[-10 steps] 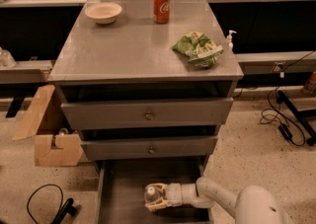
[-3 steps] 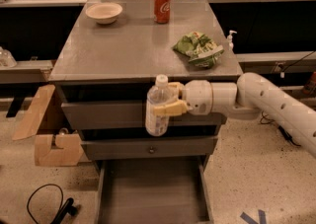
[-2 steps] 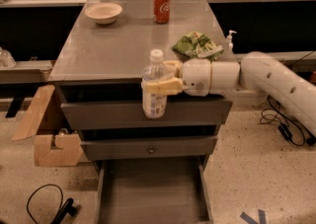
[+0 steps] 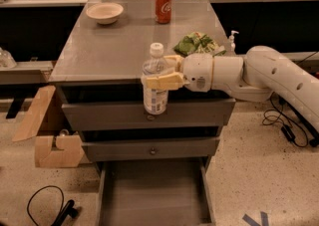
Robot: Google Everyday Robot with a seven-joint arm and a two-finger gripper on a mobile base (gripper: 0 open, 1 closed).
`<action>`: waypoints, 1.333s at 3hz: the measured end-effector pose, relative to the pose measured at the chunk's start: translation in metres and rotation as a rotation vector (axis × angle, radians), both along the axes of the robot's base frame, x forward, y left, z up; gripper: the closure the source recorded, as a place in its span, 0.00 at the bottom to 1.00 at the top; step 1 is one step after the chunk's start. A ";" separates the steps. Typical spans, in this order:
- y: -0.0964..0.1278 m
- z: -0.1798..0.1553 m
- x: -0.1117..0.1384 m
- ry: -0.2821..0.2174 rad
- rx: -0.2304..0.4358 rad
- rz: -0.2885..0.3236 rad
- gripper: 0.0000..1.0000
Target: Pick blue plastic bottle from bottom drawer and place on counter
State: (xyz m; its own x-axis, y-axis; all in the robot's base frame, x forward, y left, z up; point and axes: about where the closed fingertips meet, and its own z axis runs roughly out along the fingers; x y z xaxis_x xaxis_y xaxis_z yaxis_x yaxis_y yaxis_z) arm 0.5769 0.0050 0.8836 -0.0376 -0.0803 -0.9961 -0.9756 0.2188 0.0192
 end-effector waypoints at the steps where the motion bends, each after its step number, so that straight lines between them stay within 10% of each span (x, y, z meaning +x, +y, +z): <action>1: 0.005 0.021 0.009 -0.002 0.019 -0.039 1.00; 4: 0.036 0.104 0.147 0.002 0.107 -0.371 1.00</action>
Offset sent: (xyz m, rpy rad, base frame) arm 0.0913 0.0241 0.1166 0.0467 0.0074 -0.2648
